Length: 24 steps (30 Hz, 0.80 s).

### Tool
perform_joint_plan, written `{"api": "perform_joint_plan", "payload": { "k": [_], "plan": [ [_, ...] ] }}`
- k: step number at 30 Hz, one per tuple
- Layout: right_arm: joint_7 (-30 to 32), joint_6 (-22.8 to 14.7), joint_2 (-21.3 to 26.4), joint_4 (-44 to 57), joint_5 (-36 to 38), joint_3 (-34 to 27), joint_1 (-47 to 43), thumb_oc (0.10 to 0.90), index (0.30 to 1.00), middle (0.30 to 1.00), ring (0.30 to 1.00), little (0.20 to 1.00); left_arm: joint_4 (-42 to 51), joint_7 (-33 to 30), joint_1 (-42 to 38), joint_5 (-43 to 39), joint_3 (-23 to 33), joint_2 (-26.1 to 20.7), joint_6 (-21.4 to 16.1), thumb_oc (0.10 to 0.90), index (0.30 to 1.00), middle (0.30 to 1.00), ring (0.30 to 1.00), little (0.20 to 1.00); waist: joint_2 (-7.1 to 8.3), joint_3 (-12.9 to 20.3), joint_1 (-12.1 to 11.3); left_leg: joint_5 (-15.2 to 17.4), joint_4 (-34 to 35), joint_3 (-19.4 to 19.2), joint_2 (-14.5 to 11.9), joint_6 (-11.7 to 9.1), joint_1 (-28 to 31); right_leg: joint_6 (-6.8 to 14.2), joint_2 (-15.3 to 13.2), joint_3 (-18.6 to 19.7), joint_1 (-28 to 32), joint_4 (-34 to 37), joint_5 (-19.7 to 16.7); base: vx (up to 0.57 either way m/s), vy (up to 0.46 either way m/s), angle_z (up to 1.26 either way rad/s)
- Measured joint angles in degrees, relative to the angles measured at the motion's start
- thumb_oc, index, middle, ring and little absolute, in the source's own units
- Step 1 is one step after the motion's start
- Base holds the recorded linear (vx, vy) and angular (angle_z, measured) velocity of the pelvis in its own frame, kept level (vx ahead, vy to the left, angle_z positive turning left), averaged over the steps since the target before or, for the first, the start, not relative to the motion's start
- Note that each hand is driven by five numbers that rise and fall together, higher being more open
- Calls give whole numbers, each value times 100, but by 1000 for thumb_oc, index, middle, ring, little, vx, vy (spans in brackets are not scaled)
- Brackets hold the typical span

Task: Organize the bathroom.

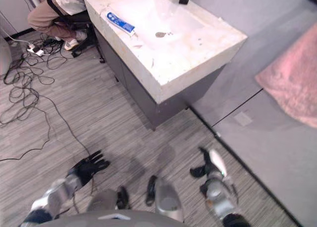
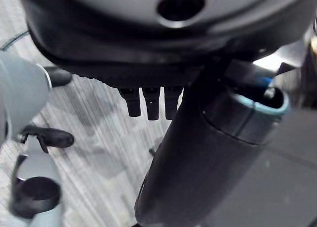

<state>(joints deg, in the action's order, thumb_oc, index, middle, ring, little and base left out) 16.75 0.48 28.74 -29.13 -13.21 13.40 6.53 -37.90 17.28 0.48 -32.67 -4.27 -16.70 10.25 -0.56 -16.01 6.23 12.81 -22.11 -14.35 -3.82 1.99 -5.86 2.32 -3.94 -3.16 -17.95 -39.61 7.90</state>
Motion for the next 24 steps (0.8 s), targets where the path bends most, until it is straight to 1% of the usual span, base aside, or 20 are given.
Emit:
{"api": "perform_joint_plan", "payload": {
  "k": [1,2,3,4,5,6,8,9,12,13,14,15,16,17,18,20,21,22,23,24],
  "plan": [
    [-21,-75,21,60,6,18,26,800,900,900,900,900,141,60,-105,13,-193,-58,-47,800,900,900,900,900,82,90,129,-100,-38,328,209,-1,-240,202,151,787,-118,-103,139,142,-281,195],
    [2,-107,-3,68,12,-15,110,800,900,900,900,900,274,102,-259,50,-285,-24,-2,800,900,900,900,900,62,54,199,-188,-92,634,281,-22,-411,233,300,1309,-131,90,317,82,-122,175],
    [-79,-67,-27,31,8,8,189,800,900,900,900,900,383,83,-398,30,-425,-6,19,800,900,900,900,900,79,10,275,-239,-35,934,337,-69,-545,176,399,1535,26,556,420,82,-136,165],
    [-245,-8,-100,13,-4,35,254,800,900,900,900,900,511,16,-356,-109,-427,-2,96,800,900,900,900,900,187,-41,270,-419,191,940,371,-167,-447,117,305,1260,153,960,458,74,-103,113],
    [-379,27,-195,2,-5,59,344,800,900,900,900,900,598,-83,-201,-233,-381,12,128,800,900,900,900,900,300,-31,115,-544,406,950,435,-232,-279,-53,215,1066,391,1413,231,77,-97,61],
    [-427,14,-205,2,-9,77,385,800,900,900,900,900,554,-162,-17,-280,-351,47,150,800,900,900,900,900,238,-69,93,-588,490,1044,406,-204,-140,-30,226,991,614,1559,41,45,-43,33],
    [-501,18,-183,1,-129,66,479,800,900,900,900,900,441,-300,380,-300,-339,30,278,800,900,900,900,900,67,-24,74,-635,691,1193,322,-255,-21,-67,254,764,841,1842,-26,11,-35,45],
    [-514,25,-177,-70,-211,67,501,800,900,900,900,900,202,-405,642,-300,-211,31,287,800,900,900,900,900,-117,40,38,-857,1016,1267,306,-296,102,-99,254,611,897,1944,-62,31,-34,47],
    [-587,46,-202,-438,-220,196,343,800,900,900,900,900,-309,-542,773,-302,142,49,249,800,900,900,900,900,-131,48,9,-1095,1474,1285,211,-362,313,-160,234,332,1103,2206,-143,40,19,47],
    [-596,49,-207,-544,-221,234,313,800,900,900,900,900,-517,-587,733,-300,256,48,247,800,900,900,900,900,-111,37,-8,-1117,1550,1275,193,-391,368,-165,223,264,1166,2273,-146,34,45,36],
    [-599,48,-215,-636,-224,263,262,800,900,900,900,900,-671,-649,731,-298,368,43,226,800,900,900,900,900,-126,49,-91,-1118,1590,1215,178,-393,412,-166,216,255,1198,2297,-142,46,54,16],
    [-600,44,-224,-696,-224,264,235,800,900,900,900,900,-848,-737,671,-271,469,47,215,800,900,900,900,900,-69,41,-147,-1142,1630,1161,179,-403,436,-161,214,263,1215,2369,-151,60,60,1],
    [-596,38,-248,-711,-224,263,208,800,900,900,900,900,-955,-810,747,-263,545,29,209,800,900,900,900,900,-59,61,-166,-1151,1641,1159,197,-389,432,-149,190,259,1248,2406,-158,81,68,1],
    [-591,37,-290,-749,-225,264,176,800,900,900,900,900,-1078,-910,772,-260,634,29,200,800,900,900,900,900,-16,78,-164,-1168,1669,1156,217,-360,427,-121,177,254,1291,2479,-177,54,39,4],
    [-591,37,-290,-749,-225,264,176,800,900,900,900,900,-1078,-910,772,-260,634,29,200,800,900,900,900,900,-16,78,-164,-1168,1669,1156,217,-360,427,-121,177,254,1291,2479,-177,63,66,9],
    [-598,34,-443,-870,-229,267,185,800,900,900,900,900,-1350,-1085,795,-273,875,35,172,800,900,900,900,900,69,155,-159,-1197,1742,1186,254,-346,429,-86,148,184,1409,2624,-223,66,88,20],
    [-615,27,-528,-876,-231,310,264,800,900,900,900,900,-1350,-1191,881,-279,1011,41,94,800,900,900,900,900,133,205,-196,-1220,1627,1273,282,-420,394,-95,184,155,1450,2665,-210,93,129,34],
    [-622,7,-595,-887,-236,308,314,800,900,900,900,900,-1351,-1206,868,-285,1135,33,76,800,900,900,900,900,213,215,-214,-1217,1261,1332,358,-434,190,-152,100,142,1409,2669,-161,96,152,39],
    [-642,3,-657,-958,-247,311,308,800,900,900,900,900,-1353,-1218,806,-289,1219,26,26,800,900,900,900,900,322,208,-314,-1223,496,1352,464,-472,-255,-241,-65,127,1354,2595,-79,114,204,33],
    [-656,-12,-644,-1117,-400,330,303,800,900,900,900,900,-1395,-1209,649,-286,1189,36,7,800,900,900,900,900,389,175,-418,-1240,-353,1399,520,-603,-797,-241,-211,63,1371,2601,-136,144,334,18]
  ]
}}
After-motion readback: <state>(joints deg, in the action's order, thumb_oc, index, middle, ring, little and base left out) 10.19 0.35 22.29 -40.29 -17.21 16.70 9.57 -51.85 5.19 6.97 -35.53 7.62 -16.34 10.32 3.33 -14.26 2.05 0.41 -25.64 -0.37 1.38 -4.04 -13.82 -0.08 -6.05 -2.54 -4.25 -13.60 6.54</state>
